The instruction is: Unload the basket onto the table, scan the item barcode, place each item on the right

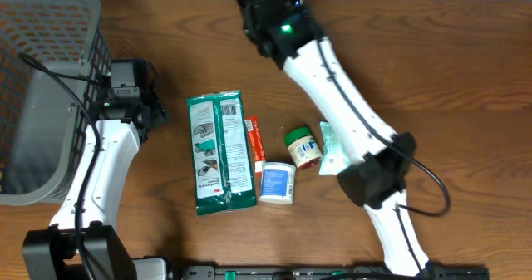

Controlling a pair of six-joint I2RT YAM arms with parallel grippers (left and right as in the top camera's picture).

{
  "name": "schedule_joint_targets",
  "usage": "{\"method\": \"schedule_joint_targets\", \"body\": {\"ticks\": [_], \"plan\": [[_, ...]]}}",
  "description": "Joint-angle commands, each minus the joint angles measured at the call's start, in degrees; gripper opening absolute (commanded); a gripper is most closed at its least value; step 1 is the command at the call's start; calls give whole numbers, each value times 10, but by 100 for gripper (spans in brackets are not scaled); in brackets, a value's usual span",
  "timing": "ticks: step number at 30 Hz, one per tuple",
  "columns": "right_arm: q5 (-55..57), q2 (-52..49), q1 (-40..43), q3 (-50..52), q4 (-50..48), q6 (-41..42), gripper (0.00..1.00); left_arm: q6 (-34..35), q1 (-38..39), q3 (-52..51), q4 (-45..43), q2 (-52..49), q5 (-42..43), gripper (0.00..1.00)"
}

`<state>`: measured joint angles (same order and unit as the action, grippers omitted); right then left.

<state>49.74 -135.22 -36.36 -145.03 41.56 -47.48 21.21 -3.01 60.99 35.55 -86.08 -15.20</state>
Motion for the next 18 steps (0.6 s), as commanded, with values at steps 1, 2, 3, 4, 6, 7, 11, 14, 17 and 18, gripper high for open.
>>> {"method": "schedule_joint_targets", "body": {"ticks": [1,2,3,4,6,7,11,14,17,18], "plan": [[24,-43,10,-11,-34,-100,1,3,-2,-8,0,-4,-7,86],[6,-63,15,-11,-41,-109,1,3,-2,-8,0,-4,-7,86],[-7,-72,19,-11,-44,-109,1,3,-2,-8,0,-4,-7,86],[-22,-80,22,-11,-45,-109,1,3,-2,-8,0,-4,-7,86],[-67,-100,31,-11,-46,-109,1,3,-2,-8,0,-4,-7,86],[-84,-107,35,-11,-47,-109,1,3,-2,-8,0,-4,-7,86],[-113,-142,56,-11,-80,-94,1,3,-2,-8,0,-4,-7,86],[-121,-164,70,-11,-109,-82,1,3,-2,-8,0,-4,-7,86],[-162,-179,80,-11,-110,-82,1,3,-2,-8,0,-4,-7,86],[-167,-184,82,-11,-112,-80,1,3,-2,-8,0,-4,-7,86]]}}
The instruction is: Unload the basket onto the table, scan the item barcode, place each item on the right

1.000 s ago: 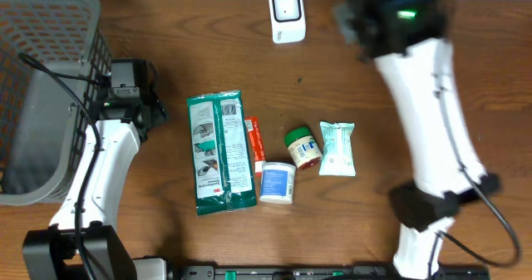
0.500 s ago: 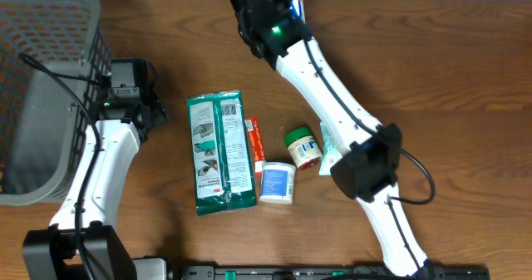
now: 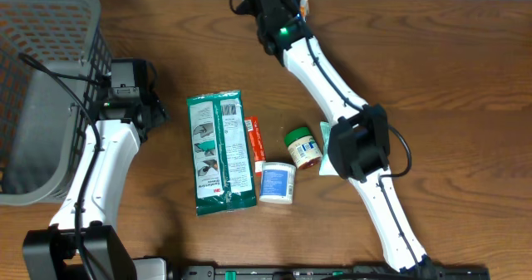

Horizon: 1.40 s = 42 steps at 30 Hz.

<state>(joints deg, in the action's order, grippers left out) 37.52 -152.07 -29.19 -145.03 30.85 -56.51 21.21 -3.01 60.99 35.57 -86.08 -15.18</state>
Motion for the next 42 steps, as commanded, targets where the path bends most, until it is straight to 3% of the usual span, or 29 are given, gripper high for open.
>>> {"method": "schedule_joint_targets", "body": {"ticks": [1,9,20,36,42], "plan": [[-46,-17,12,-11,-10,15,1,3,-2,-8,0,-4,-7,86],[-73,-19,18,-11,-61,43,1,3,-2,-8,0,-4,-7,86],[-111,-19,21,1,-56,111,1,3,-2,-8,0,-4,-7,86],[-108,-19,25,0,-66,102,1,3,-2,-8,0,-4,-7,86],[-142,34,24,-1,-40,144,1,3,-2,-8,0,-4,-7,86]]}}
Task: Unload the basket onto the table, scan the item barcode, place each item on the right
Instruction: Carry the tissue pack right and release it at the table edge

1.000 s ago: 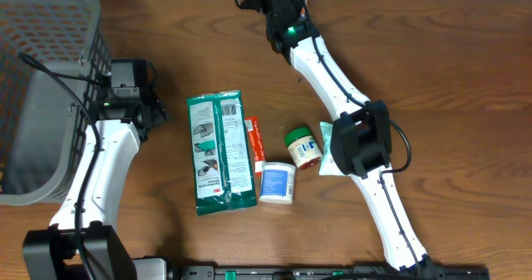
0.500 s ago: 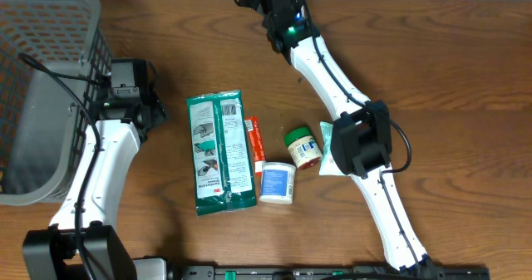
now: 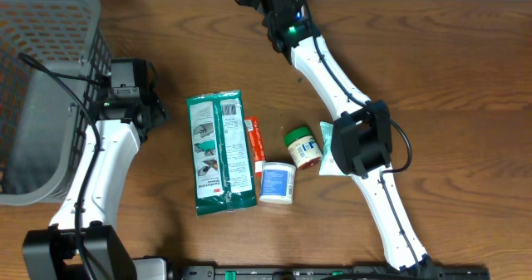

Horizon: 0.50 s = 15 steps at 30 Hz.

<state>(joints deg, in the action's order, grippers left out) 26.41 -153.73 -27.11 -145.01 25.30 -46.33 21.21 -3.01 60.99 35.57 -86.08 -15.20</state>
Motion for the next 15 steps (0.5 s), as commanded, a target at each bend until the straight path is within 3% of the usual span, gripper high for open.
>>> {"method": "schedule_joint_targets", "body": {"ticks": [1,8,15], "plan": [[-58,72,5,-2,34,61,1,3,-2,-8,0,-4,-7,86],[-135,218,21,-2,199,184,1,3,-2,-8,0,-4,-7,86],[-134,320,83,-2,457,217,1,3,-2,-8,0,-4,-7,86]]}}
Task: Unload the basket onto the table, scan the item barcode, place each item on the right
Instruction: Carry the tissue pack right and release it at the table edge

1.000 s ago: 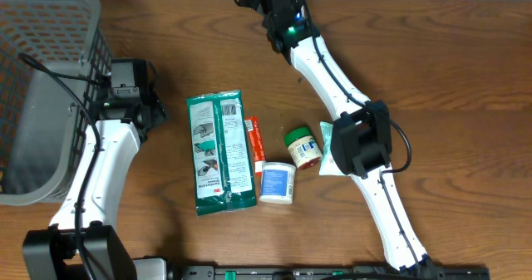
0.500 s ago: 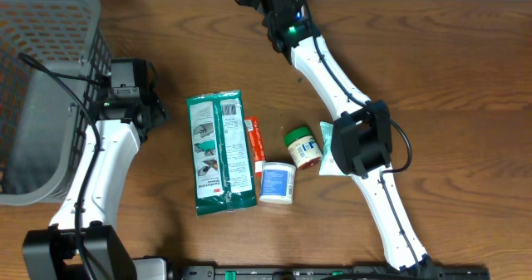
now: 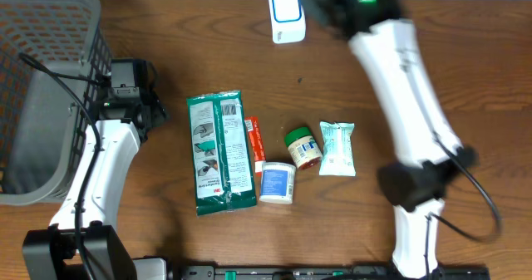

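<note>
A white scanner with a blue outline shows at the table's back edge. My right gripper is blurred just to its right, and I cannot make out whether it grips anything. On the table lie a green package, a red tube, a white tub, a green-lidded jar and a pale teal packet. My left gripper hovers left of the green package, its jaws hidden from above.
A grey mesh basket fills the left side, with a black cable crossing it to the left arm. The right arm runs from the front edge up the right half of the table.
The right arm has swung to the right: its elbow left the teal packet and its wrist left the back middle. The white scanner and the whole teal packet now show.
The right arm first reached over the back middle with its elbow right of the packet. At the following two moments its elbow lay over the packet and its wrist stayed at the back. Now it stands further right, with the scanner showing. The left arm and items stayed put.
</note>
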Controlling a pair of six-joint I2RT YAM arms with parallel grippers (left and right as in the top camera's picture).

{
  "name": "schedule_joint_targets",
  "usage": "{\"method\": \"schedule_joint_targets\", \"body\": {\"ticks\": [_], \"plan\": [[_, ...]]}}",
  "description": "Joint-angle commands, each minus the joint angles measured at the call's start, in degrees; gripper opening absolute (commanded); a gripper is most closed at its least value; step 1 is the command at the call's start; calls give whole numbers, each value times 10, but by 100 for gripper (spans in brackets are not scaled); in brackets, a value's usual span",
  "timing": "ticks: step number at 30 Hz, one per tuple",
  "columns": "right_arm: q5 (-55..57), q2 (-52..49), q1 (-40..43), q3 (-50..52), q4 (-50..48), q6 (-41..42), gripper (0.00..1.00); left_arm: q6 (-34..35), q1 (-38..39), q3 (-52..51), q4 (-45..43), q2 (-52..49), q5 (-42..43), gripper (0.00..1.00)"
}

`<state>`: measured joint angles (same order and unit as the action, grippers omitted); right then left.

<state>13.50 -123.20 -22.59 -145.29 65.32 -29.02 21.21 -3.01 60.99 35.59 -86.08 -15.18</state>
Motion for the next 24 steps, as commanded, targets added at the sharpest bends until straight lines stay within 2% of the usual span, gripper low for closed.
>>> {"method": "schedule_joint_targets", "body": {"ticks": [1,6,9,14,20,24], "plan": [[-5,19,52,1,92,53,1,3,-2,-8,0,-4,-7,86],[-5,6,179,20,244,160,1,3,-2,-8,0,-4,-7,86],[-5,-2,265,78,245,242,1,3,-2,-8,0,-4,-7,86],[-25,-3,376,220,188,323,1,3,-2,-8,0,-4,-7,86],[-48,-3,480,416,32,317,1,3,-2,-8,0,-4,-7,86],[-73,-3,523,485,-45,317,1,3,-2,-8,0,-4,-7,86]]}}
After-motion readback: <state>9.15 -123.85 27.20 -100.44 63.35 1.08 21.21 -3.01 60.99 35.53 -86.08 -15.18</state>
